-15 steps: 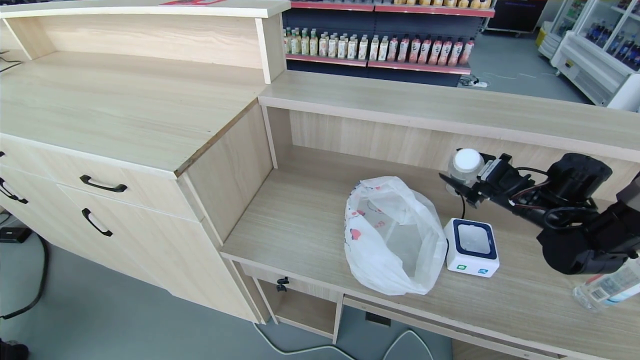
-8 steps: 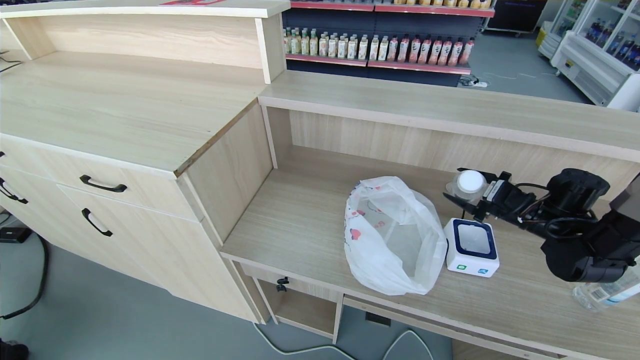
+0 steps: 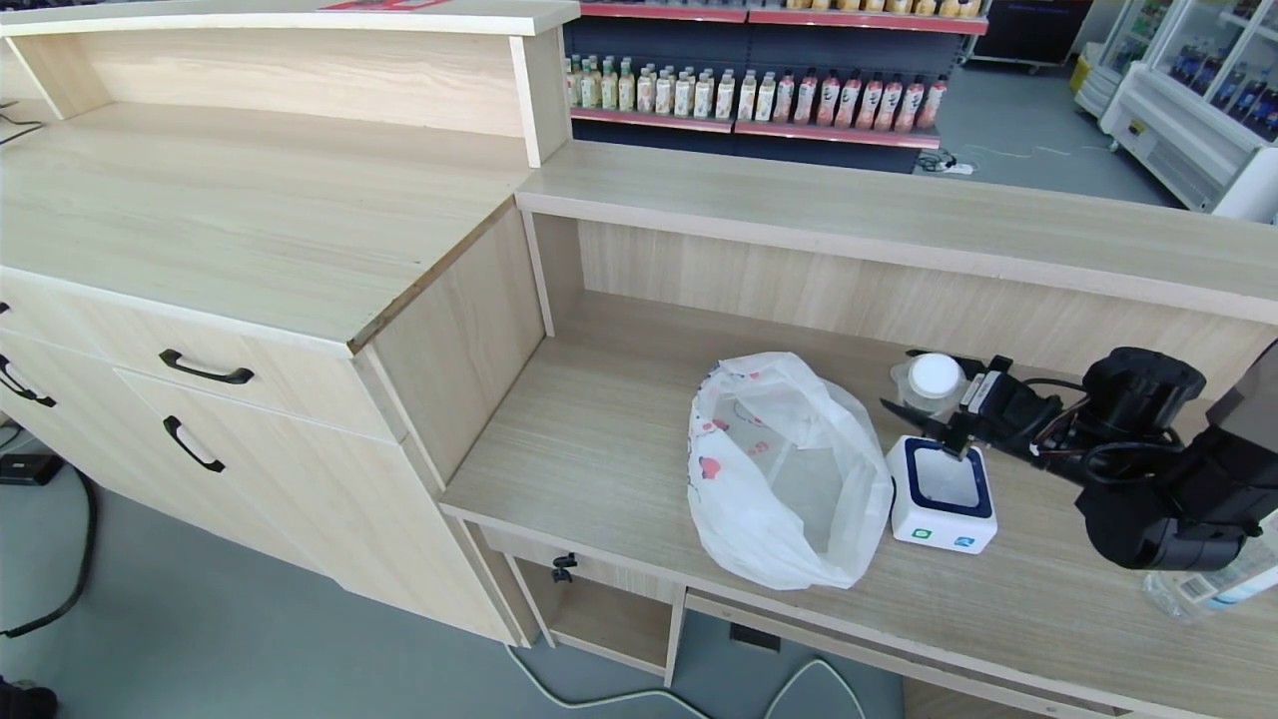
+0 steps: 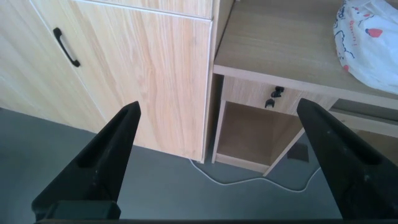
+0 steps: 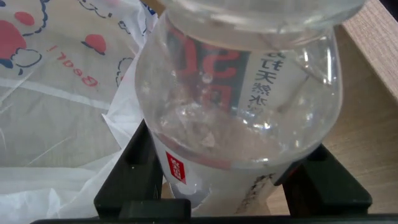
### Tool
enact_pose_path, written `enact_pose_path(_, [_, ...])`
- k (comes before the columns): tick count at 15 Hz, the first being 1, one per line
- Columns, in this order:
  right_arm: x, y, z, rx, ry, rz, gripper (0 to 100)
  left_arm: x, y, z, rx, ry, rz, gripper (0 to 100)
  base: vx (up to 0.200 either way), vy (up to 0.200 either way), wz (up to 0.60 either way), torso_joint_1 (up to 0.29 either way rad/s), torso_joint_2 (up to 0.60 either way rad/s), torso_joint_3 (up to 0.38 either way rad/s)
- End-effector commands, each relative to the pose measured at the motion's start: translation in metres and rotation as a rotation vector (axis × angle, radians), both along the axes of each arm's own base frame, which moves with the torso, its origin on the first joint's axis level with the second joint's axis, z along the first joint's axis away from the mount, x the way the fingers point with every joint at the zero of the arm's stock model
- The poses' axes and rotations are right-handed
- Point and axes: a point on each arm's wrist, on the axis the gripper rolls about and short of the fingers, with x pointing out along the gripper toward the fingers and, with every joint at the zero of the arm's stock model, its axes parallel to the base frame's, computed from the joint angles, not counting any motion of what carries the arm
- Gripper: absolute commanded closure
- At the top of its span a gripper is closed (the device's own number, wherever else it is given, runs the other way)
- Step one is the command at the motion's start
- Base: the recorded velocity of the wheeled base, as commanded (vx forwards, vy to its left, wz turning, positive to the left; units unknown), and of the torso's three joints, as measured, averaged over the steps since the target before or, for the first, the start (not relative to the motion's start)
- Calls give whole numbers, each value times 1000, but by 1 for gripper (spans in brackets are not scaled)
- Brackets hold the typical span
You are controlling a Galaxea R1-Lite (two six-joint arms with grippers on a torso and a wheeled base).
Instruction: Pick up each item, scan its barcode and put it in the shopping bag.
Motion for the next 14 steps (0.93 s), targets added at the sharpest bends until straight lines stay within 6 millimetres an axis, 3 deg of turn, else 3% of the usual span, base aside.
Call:
enact_pose_path(1, [-1, 0, 0, 0, 2, 0, 100, 0, 0, 0, 0, 0, 1, 0, 0, 0, 0, 0, 0, 0])
enact_pose_path(3, [-1, -1, 12, 2, -21, -4, 100, 0, 0, 0, 0, 1, 1, 0, 0, 0, 0, 0, 0, 0])
enact_pose_path(4, [-2, 2, 41, 20, -86, 7, 100, 0, 0, 0, -2, 1, -1, 0, 0, 0, 0, 0, 0, 0])
enact_pose_path(6, [-38, 8, 111, 116, -57, 23, 100, 0, 0, 0, 0, 0, 1, 0, 0, 0, 0, 0, 0, 0])
enact_pose_path(7, [-70, 10, 127, 165, 46, 11, 100, 0, 0, 0, 0, 0, 1, 0, 0, 0, 0, 0, 0, 0])
enact_pose_path(9, [-108, 1, 127, 243, 209, -44, 100, 0, 0, 0, 0, -2, 1, 0, 0, 0, 0, 0, 0, 0])
enact_pose_path(14, [-130, -9, 121, 321, 391, -111, 100, 0, 0, 0, 0, 0, 1, 0, 0, 0, 0, 0, 0, 0])
